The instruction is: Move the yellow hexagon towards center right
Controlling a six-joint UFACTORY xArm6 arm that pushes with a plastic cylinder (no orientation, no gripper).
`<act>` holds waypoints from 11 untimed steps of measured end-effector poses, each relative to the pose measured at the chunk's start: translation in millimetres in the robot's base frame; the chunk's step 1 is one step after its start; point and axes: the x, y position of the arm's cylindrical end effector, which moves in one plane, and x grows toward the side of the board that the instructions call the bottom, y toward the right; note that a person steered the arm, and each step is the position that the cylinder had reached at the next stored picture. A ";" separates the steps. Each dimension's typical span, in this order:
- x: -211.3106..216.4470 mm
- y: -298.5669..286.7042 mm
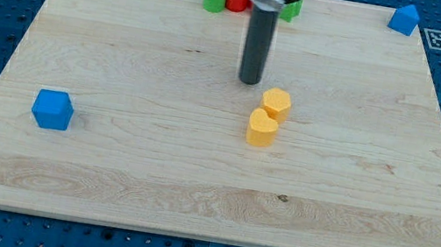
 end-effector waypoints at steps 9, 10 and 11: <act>56.9 87.3; 68.0 116.9; 70.8 144.7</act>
